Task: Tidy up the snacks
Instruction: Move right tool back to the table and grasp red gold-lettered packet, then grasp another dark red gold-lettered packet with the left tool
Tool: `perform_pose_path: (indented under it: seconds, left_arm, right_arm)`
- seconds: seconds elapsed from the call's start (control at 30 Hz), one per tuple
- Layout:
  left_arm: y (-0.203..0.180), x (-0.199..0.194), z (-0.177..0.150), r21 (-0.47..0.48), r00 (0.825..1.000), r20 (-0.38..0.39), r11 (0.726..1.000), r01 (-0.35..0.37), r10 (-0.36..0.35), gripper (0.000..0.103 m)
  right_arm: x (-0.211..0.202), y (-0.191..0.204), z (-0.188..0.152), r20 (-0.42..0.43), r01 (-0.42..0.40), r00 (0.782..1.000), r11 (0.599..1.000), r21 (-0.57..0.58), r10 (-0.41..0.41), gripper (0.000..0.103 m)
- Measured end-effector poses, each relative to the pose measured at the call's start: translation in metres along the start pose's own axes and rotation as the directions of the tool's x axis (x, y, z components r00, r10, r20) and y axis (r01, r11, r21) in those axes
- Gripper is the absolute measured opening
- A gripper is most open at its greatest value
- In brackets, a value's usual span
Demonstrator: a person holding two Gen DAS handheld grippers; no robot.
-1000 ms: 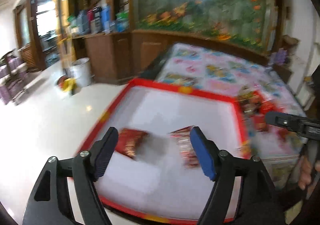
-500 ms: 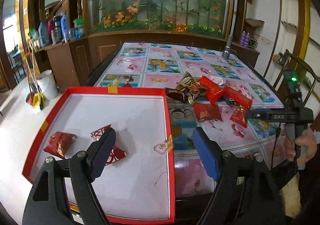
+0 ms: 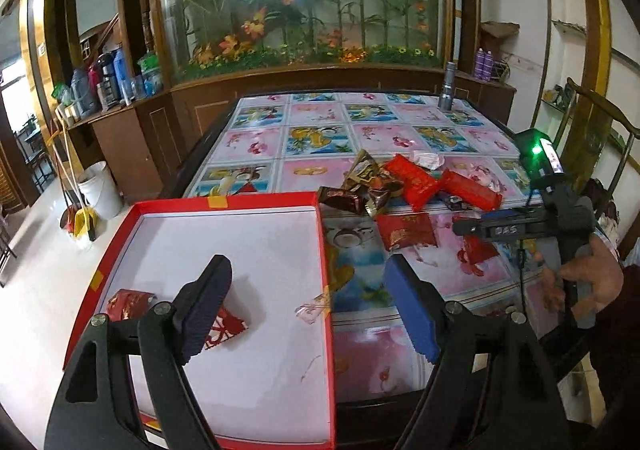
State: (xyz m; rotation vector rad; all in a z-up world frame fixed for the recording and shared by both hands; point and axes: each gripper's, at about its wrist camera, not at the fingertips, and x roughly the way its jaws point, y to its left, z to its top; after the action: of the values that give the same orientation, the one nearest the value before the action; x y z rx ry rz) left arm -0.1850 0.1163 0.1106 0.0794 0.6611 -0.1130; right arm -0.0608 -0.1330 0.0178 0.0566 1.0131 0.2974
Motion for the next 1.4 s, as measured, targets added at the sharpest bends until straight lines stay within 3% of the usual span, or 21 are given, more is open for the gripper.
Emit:
perform_pose_path:
  seconds: [0.1,0.17,0.23,0.33,0.53,0.6,0.8,0.9,1.0,1.13,1.2,1.27,1.4]
  left_arm:
    - [-0.004,0.001,0.001,0.007,1.000,-0.002,1.000,0.017,-0.017,0.079]
    - [-0.007,0.002,0.001,0.016,1.000,-0.005,1.000,0.014,-0.014,0.079]
    - [-0.009,0.006,0.000,0.032,1.000,-0.017,0.999,0.016,-0.016,0.079]
    - [-0.013,0.010,-0.002,0.071,1.000,-0.025,0.997,0.011,-0.009,0.079]
    - [-0.012,0.005,-0.003,0.116,1.000,-0.023,0.993,0.012,-0.009,0.079]
    - [-0.012,0.003,-0.001,0.134,1.000,-0.021,0.991,0.016,-0.013,0.079]
    - [-0.026,0.013,0.020,0.196,0.996,-0.044,0.977,0.082,-0.075,0.079]
    - [-0.048,0.025,0.030,0.301,0.992,-0.056,0.945,0.128,-0.116,0.079]
    - [-0.072,0.044,0.038,0.429,0.978,-0.117,0.880,0.204,-0.170,0.079]
    - [-0.099,0.079,0.043,0.529,0.956,-0.240,0.803,0.275,-0.170,0.079]
    - [-0.110,0.095,0.046,0.574,0.955,-0.263,0.773,0.270,-0.139,0.079]
    - [-0.115,0.108,0.051,0.595,0.953,-0.278,0.758,0.269,-0.120,0.079]
    - [-0.123,0.135,0.058,0.595,0.932,-0.337,0.738,0.319,-0.131,0.079]
  right_arm:
    - [-0.001,0.005,-0.004,-0.009,0.024,1.000,0.998,-0.062,-0.024,0.068]
    - [-0.009,-0.001,-0.005,0.006,-0.005,1.000,0.999,-0.041,0.006,0.062]
    - [-0.023,-0.008,-0.007,0.036,-0.020,0.999,1.000,-0.006,0.020,0.065]
    - [-0.030,-0.003,-0.013,0.006,0.015,1.000,1.000,0.018,-0.015,0.066]
    - [-0.006,0.021,-0.016,-0.044,0.133,0.990,0.991,-0.001,-0.133,0.062]
    - [-0.001,0.030,-0.017,-0.034,0.195,0.980,0.979,-0.057,-0.197,0.050]
    - [-0.005,0.020,-0.021,-0.016,0.193,0.981,0.978,-0.075,-0.195,0.045]
    - [-0.014,-0.006,-0.023,-0.029,0.186,0.982,0.981,-0.049,-0.187,0.045]
    - [-0.024,-0.038,-0.027,-0.040,0.193,0.980,0.981,-0.012,-0.193,0.045]
    - [-0.036,-0.067,-0.033,-0.046,0.178,0.983,0.984,0.032,-0.177,0.046]
    - [-0.040,-0.074,-0.035,-0.041,0.153,0.988,0.987,0.051,-0.151,0.046]
    - [-0.042,-0.077,-0.036,-0.034,0.136,0.990,0.989,0.061,-0.134,0.046]
    - [-0.042,-0.078,-0.036,-0.025,0.122,0.992,0.991,0.064,-0.120,0.049]
